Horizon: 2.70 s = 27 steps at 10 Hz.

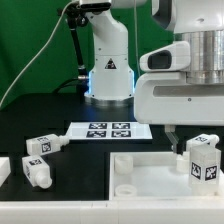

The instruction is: Assemble one leg

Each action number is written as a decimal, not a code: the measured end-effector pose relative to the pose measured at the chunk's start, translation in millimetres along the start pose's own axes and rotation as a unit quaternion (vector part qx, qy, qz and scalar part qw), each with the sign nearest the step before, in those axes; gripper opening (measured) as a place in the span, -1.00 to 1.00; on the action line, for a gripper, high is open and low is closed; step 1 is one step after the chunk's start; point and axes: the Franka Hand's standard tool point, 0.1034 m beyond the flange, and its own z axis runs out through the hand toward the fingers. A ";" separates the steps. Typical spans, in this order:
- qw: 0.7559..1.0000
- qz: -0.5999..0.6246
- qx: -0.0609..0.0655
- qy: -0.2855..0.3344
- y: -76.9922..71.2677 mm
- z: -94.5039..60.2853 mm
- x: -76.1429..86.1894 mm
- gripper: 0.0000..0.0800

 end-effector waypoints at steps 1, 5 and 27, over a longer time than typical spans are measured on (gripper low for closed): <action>0.999 -0.035 0.000 0.000 1.0 0.3 0.1 0.62; 0.991 -0.136 -0.005 0.001 3.4 0.1 1.0 0.36; 0.908 0.420 -0.008 0.008 3.8 -1.3 0.0 0.52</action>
Offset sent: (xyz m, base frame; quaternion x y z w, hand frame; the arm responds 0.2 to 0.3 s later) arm 0.0010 0.0007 0.0032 -0.0007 -0.0004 -0.1319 0.9913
